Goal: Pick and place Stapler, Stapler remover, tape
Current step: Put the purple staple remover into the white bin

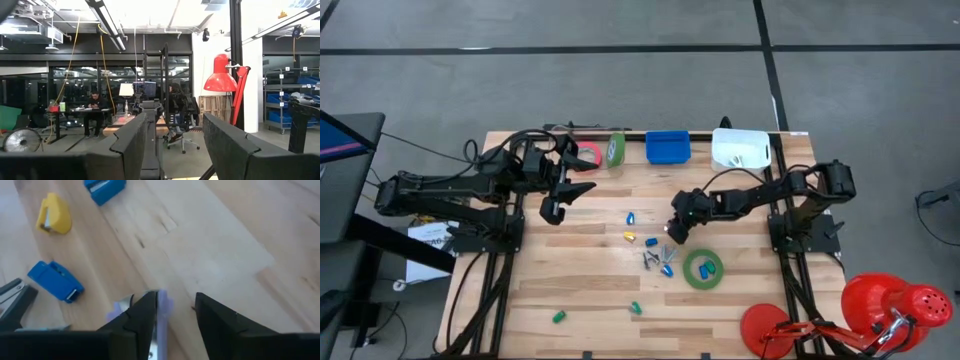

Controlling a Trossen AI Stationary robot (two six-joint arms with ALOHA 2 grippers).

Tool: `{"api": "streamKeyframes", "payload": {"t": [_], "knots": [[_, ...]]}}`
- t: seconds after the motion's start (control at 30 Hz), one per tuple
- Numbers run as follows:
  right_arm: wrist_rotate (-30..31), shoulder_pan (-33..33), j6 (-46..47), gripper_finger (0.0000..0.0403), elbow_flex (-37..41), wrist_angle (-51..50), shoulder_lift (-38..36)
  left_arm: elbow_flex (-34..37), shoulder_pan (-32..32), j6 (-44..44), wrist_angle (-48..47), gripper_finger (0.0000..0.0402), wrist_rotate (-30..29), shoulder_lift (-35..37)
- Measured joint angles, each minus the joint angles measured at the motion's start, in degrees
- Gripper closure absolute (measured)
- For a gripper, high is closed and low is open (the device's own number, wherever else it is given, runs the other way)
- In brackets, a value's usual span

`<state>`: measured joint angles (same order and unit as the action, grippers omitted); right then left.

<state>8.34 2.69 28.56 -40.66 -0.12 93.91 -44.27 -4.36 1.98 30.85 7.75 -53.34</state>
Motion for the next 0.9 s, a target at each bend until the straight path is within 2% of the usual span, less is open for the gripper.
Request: {"api": "streamKeyframes", "payload": {"t": [0.17, 0.67, 0.9], "knots": [[-2.77, 1.18, -0.01, 0.0311, 0.00, -0.13, 0.00, 0.00, 0.00, 0.00, 0.00, 0.0220, -0.01, 0.00], [-2.95, 1.15, -0.02, 0.0396, -0.02, -0.48, -0.06, 0.00, 0.00, 0.00, -0.02, 0.0220, -0.01, 0.00], [-2.96, 1.15, 0.40, 0.0400, -0.04, -0.52, -0.07, 0.00, 0.00, 0.00, -0.01, 0.0220, -0.01, 0.00]]}}
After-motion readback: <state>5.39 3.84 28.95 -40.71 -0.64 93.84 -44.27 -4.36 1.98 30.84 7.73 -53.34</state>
